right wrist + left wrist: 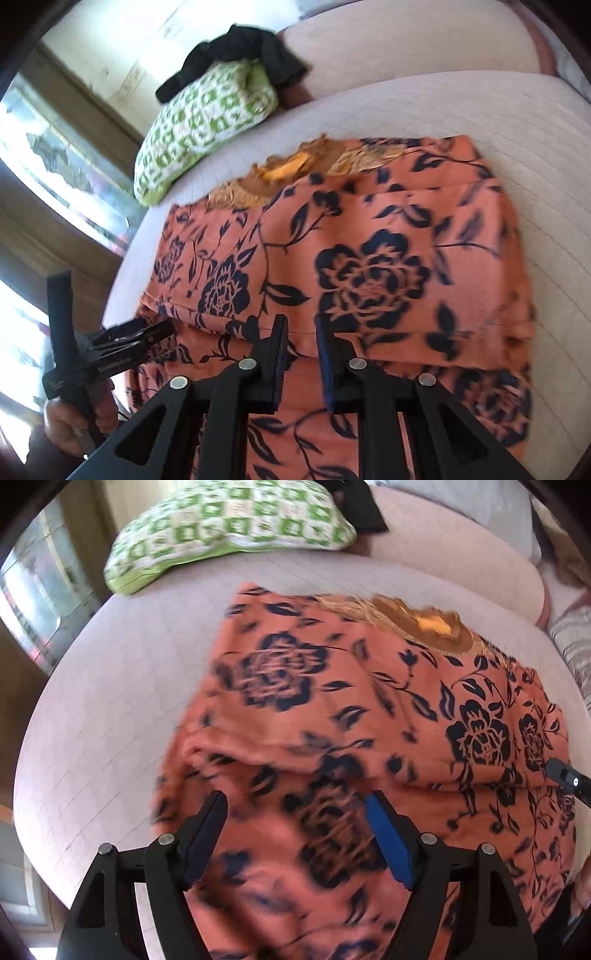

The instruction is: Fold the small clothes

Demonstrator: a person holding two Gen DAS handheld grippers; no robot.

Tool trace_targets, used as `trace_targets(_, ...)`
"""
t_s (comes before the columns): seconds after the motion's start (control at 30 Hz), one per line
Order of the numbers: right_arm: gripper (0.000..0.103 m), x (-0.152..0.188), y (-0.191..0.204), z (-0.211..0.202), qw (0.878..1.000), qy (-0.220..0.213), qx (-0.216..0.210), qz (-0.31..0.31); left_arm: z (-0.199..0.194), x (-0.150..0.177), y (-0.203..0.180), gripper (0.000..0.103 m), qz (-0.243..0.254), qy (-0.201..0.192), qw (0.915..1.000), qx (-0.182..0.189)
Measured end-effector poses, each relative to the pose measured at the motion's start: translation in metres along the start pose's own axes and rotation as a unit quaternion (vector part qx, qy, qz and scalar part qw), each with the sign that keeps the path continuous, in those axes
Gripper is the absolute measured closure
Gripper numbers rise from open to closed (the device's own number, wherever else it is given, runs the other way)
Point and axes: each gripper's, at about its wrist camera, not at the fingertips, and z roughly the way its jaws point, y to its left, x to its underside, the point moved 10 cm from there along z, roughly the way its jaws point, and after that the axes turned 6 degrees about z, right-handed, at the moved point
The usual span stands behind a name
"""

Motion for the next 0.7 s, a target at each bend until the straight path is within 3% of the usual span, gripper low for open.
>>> trace_targets(0.13, 0.083, -0.002, -0.004, -0.020, 1.000, -0.017, -0.001, -0.004, -0.020, 0.036, 0.038, 0.024, -0.028, 0.008, 0.9996, -0.005)
trace_targets(0.2, 0.074, 0.000, -0.006, -0.028, 1.000, -0.024, -0.001, -0.013, -0.027, 0.057, 0.053, 0.024, -0.050, 0.012, 0.9986, 0.008)
trace_targets(0.23, 0.054, 0.000, -0.007, -0.030, 1.000, -0.027, -0.002, -0.015, -0.030, 0.067, 0.057, 0.024, -0.061, 0.013, 0.9979, 0.019)
trace_targets(0.27, 0.023, 0.001, -0.009, -0.039, 0.999, -0.039, -0.005, -0.016, -0.033, 0.077, 0.061, 0.024, -0.070, 0.015, 0.9969, 0.032)
trace_targets(0.3, 0.015, 0.002, -0.009, -0.047, 0.998, -0.055, -0.011, -0.017, -0.032, 0.083, 0.063, 0.024, -0.076, 0.019, 0.9961, 0.042)
trace_targets(0.5, 0.014, 0.030, -0.014, -0.078, 0.998, -0.049, -0.046, -0.016, -0.034, 0.134, 0.065, 0.024, -0.112, 0.047, 0.9894, 0.080)
trace_targets(0.57, 0.014, 0.043, -0.022, -0.085, 0.998, -0.044, -0.033, -0.016, -0.032, 0.141, 0.054, 0.024, -0.117, 0.057, 0.9887, 0.074)
trace_targets(0.63, 0.014, 0.051, -0.025, -0.090, 0.999, -0.042, -0.032, -0.011, -0.041, 0.145, 0.033, 0.024, -0.113, 0.048, 0.9881, 0.093)
trace_targets(0.7, 0.014, 0.060, -0.028, -0.096, 0.999, -0.042, -0.032, -0.006, -0.049, 0.150, 0.013, 0.024, -0.093, 0.042, 0.9915, 0.081)
